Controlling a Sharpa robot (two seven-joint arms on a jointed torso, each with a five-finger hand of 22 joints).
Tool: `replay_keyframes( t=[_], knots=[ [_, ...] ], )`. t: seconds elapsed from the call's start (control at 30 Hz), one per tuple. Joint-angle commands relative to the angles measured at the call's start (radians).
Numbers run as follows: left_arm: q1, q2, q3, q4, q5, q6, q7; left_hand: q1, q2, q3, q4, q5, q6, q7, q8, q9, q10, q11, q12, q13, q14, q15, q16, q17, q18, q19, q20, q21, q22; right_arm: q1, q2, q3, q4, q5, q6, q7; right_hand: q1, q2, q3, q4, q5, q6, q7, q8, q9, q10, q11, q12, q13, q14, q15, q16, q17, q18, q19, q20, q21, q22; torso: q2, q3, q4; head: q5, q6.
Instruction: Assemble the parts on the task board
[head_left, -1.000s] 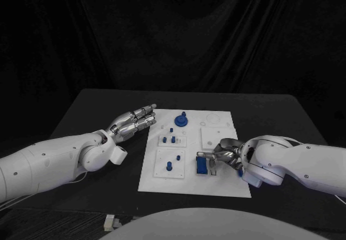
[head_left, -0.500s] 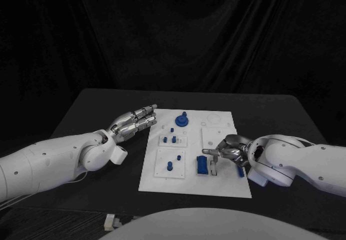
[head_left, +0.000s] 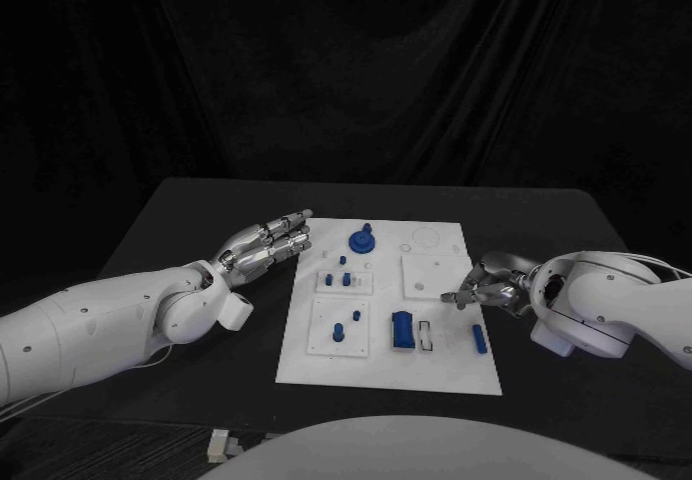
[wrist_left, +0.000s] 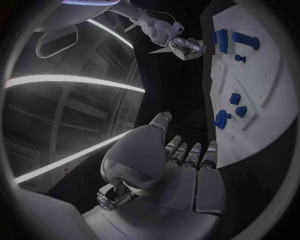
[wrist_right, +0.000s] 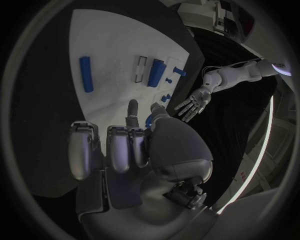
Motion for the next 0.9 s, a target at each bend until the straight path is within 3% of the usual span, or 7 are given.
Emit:
replay_keyframes(
  t=[0.03,0.13,0.63,0.73,0.77,0.9],
  knots=[
    [-0.001,0.001,0.001,0.002,0.002,0.004,0.015,-0.011,0.001,0.007,0.0,0.003,0.001,0.004,0.004,0.001,0.0,0.01,-0.003,-0.002,0.0,0.009,-0.003,-0.001,0.008,-0.001,0.007,0.005,0.001,0.002,-0.006,0.0,-0.001,-0.124,0.073,-0.059,0.01,-0.002,0.001,-0.005,-0.002,0.009,0.001,-0.012,-0.016,0.104,0.006,0.003,0.263,0.087,-0.002,0.002,0.153,0.001,0.06,-0.002,0.005,0.232,-0.001,-0.0007,0.0001,-0.004,0.0],
    [-0.001,0.001,0.001,0.001,0.002,0.006,0.015,-0.011,0.001,0.007,0.0,0.003,0.001,0.004,0.004,0.001,0.0,0.01,-0.003,-0.002,0.0,0.009,-0.003,-0.001,0.008,-0.001,0.007,0.005,0.001,0.001,-0.007,-0.001,-0.003,-0.144,0.072,-0.059,0.075,-0.008,0.032,-0.05,-0.002,0.038,-0.006,-0.028,-0.049,0.104,0.001,0.003,0.263,0.086,-0.008,-0.001,0.143,0.001,0.06,-0.006,0.005,0.231,-0.001,-0.0009,0.0009,-0.007,0.0],
    [-0.001,0.0,0.001,0.001,0.002,0.007,0.016,-0.011,0.002,0.008,0.0,0.003,0.002,0.004,0.004,0.001,0.0,0.012,-0.003,-0.002,0.0,0.009,-0.003,-0.001,0.008,0.0,0.007,0.005,0.001,-0.014,-0.017,-0.001,-0.003,-0.281,0.071,-0.073,0.058,-0.01,0.031,-0.041,-0.021,0.057,-0.008,-0.026,-0.055,0.104,-0.001,0.003,0.263,0.086,-0.01,-0.002,0.142,0.0,0.062,-0.009,0.009,0.233,0.001,0.0008,-0.0015,-0.016,0.0],
    [-0.001,0.001,0.001,0.0,0.002,0.008,0.017,-0.011,0.002,0.008,0.0,0.003,0.001,0.004,0.005,0.001,0.0,0.013,-0.003,-0.002,0.0,0.009,-0.003,-0.001,0.008,0.0,0.007,0.005,0.001,-0.019,-0.014,-0.001,0.005,-0.293,0.054,-0.059,0.061,-0.019,0.031,-0.046,-0.075,0.072,-0.012,-0.016,-0.049,0.104,-0.005,0.003,0.263,0.086,-0.012,-0.001,0.142,-0.001,0.063,-0.011,0.011,0.234,0.001,0.0009,0.0012,-0.021,0.0],
    [-0.001,0.001,0.001,0.0,0.002,0.009,0.017,-0.011,0.002,0.008,0.0,0.003,0.001,0.004,0.005,0.001,0.0,0.013,-0.003,-0.002,0.0,0.009,-0.003,-0.001,0.008,0.0,0.007,0.005,0.001,-0.021,-0.012,-0.001,0.009,-0.301,0.045,-0.05,0.053,-0.025,0.025,-0.043,-0.11,0.083,-0.016,-0.003,-0.039,0.104,-0.008,0.003,0.263,0.086,-0.014,-0.001,0.143,-0.001,0.064,-0.012,0.012,0.234,0.0,0.0005,0.0008,-0.02,0.0],
    [-0.001,-0.001,0.001,0.001,0.002,0.009,0.017,-0.011,0.002,0.009,-0.001,0.003,0.001,0.004,0.004,0.001,0.0,0.014,-0.003,-0.002,0.0,0.009,-0.003,-0.001,0.008,0.0,0.007,0.005,0.001,-0.028,-0.007,-0.001,0.018,-0.34,0.011,-0.023,0.033,-0.042,0.014,-0.032,-0.18,0.082,-0.021,0.035,0.002,0.104,-0.012,0.003,0.263,0.087,-0.018,0.001,0.147,-0.002,0.065,-0.015,0.016,0.235,0.0,-0.0006,-0.0013,-0.016,0.0]
  ],
)
